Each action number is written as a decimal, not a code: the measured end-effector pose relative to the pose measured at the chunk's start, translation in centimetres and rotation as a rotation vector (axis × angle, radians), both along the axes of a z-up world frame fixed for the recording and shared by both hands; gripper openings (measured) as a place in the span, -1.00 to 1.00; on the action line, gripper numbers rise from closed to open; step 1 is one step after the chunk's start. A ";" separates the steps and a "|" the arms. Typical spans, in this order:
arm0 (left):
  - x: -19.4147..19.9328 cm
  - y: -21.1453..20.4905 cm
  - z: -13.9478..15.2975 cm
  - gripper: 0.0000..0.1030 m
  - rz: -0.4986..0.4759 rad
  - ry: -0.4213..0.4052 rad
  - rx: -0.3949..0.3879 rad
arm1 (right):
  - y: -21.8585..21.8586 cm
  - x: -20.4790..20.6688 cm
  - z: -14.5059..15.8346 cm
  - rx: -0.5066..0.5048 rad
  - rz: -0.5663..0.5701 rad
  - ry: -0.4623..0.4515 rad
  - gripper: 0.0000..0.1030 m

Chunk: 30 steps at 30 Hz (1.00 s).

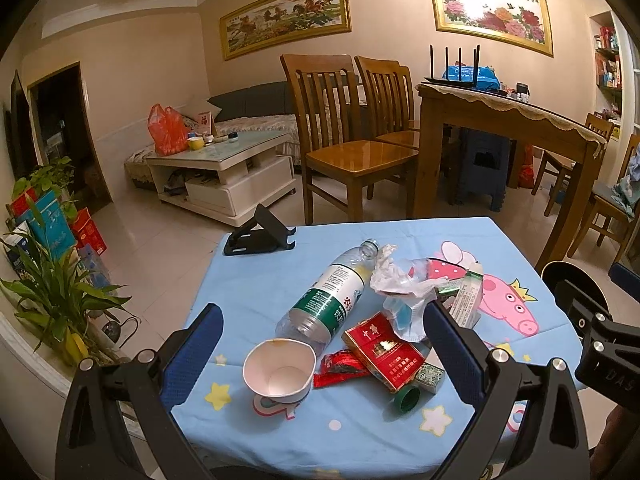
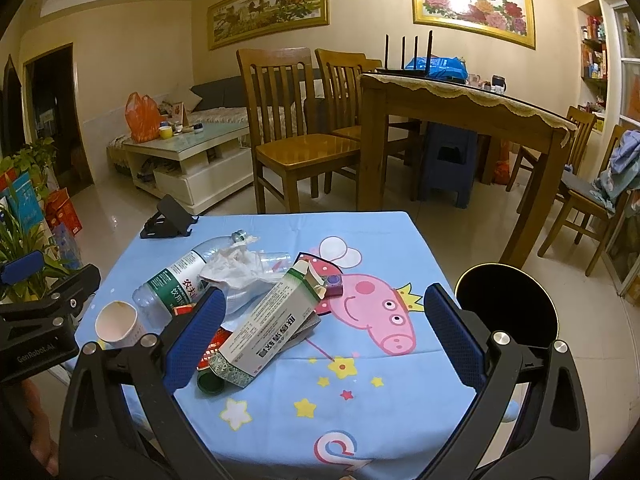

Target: Collect trash

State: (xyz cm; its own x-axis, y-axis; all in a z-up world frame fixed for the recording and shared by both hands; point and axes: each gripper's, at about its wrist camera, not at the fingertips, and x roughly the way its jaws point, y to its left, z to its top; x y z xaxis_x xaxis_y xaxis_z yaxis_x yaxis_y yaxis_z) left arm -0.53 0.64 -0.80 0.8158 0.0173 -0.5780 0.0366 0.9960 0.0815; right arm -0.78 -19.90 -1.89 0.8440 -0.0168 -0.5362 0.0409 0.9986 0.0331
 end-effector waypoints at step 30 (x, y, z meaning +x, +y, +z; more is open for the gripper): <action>0.1 0.4 0.2 0.88 0.005 0.002 -0.001 | 0.2 0.1 -0.1 0.009 0.007 0.007 0.90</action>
State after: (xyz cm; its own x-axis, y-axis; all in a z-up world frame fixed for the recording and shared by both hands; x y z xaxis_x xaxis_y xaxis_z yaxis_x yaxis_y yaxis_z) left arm -0.43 1.02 -0.55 0.8147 0.0211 -0.5794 0.0317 0.9962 0.0808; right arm -0.65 -19.69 -1.99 0.8404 -0.0061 -0.5420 0.0340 0.9986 0.0414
